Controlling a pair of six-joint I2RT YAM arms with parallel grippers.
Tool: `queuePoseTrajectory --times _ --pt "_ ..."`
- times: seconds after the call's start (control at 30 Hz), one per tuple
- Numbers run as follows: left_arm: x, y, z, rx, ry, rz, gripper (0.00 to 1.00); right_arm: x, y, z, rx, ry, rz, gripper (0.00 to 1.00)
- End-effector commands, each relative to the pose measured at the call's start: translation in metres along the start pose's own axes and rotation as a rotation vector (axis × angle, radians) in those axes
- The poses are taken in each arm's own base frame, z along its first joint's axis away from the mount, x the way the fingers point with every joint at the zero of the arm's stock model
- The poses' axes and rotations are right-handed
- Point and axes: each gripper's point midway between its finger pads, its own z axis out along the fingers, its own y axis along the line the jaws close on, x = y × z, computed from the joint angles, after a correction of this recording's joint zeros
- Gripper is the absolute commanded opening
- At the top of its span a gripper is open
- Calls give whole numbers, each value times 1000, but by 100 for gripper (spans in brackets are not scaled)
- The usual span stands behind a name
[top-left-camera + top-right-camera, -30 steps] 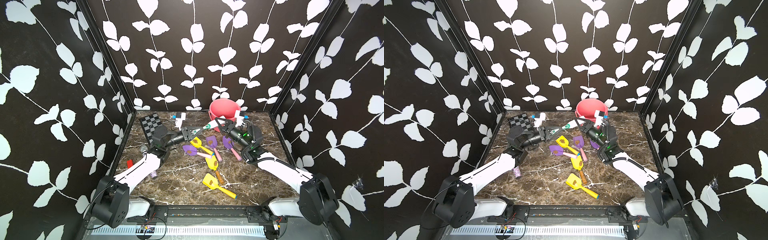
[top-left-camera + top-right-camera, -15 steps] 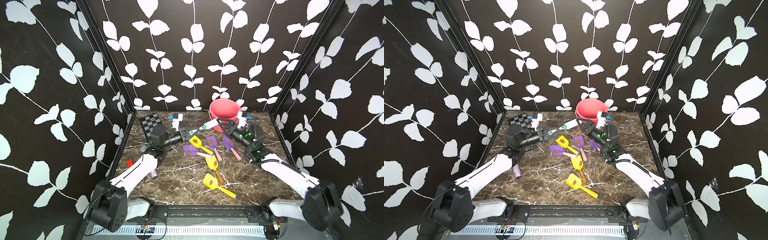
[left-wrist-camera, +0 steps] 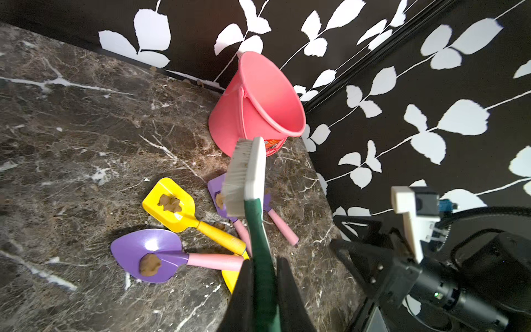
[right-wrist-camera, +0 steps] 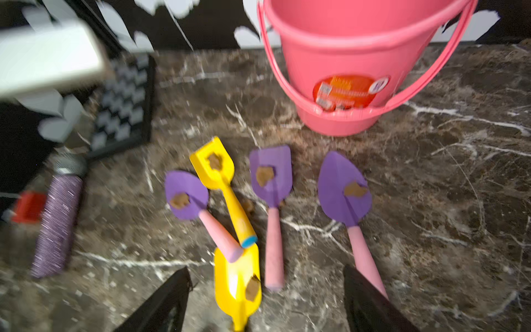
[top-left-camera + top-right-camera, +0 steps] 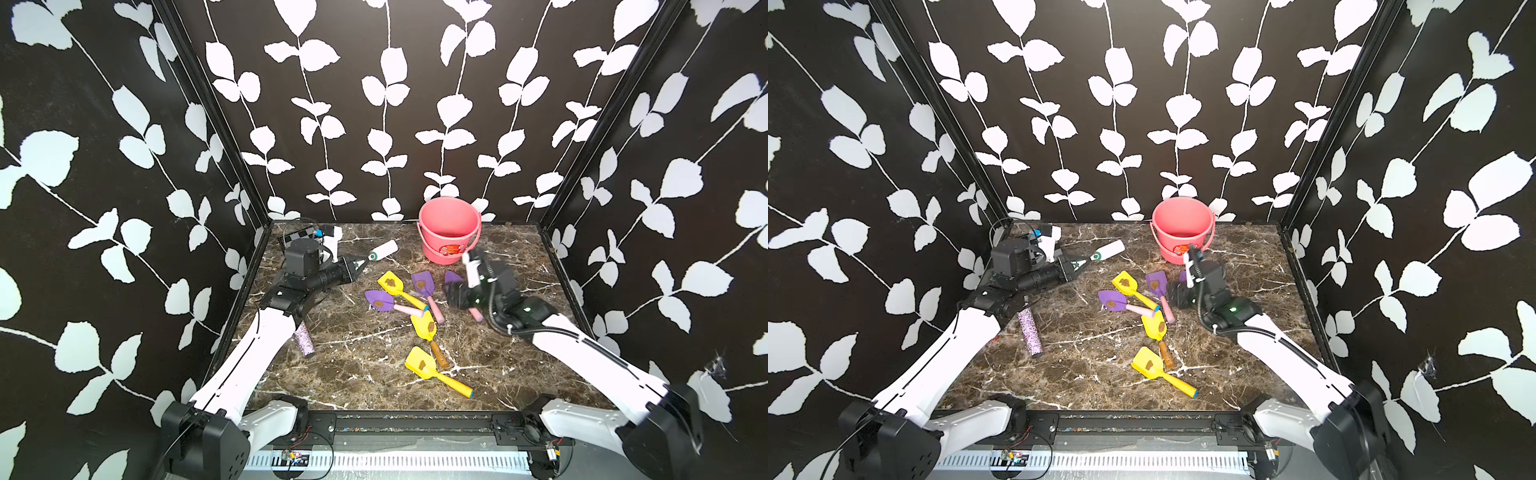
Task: Brush the soil off the hand trowel and place it into the bucket
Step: Pick up the hand trowel from the center of the board.
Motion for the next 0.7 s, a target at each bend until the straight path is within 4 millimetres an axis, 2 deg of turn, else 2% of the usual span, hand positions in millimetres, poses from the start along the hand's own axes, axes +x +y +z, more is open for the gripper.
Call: queuePoseTrajectory --times 0.0,0.13,0.23,0.37,0.47,0.67 --pt "-1 -5 0 9 36 49 0 31 -32 18 145 103 -130 82" --pt "-2 -7 3 35 25 58 0 39 -75 42 249 165 -46 83" --pt "-2 -10 5 53 32 58 0 46 -91 58 277 233 -52 83" --pt "-1 -7 3 27 46 70 0 69 -100 79 291 362 -61 83" --pt "-1 -3 3 14 44 70 0 86 -100 90 277 417 -48 82" --pt "-2 0 11 27 50 50 0 96 -94 99 243 435 -17 68"
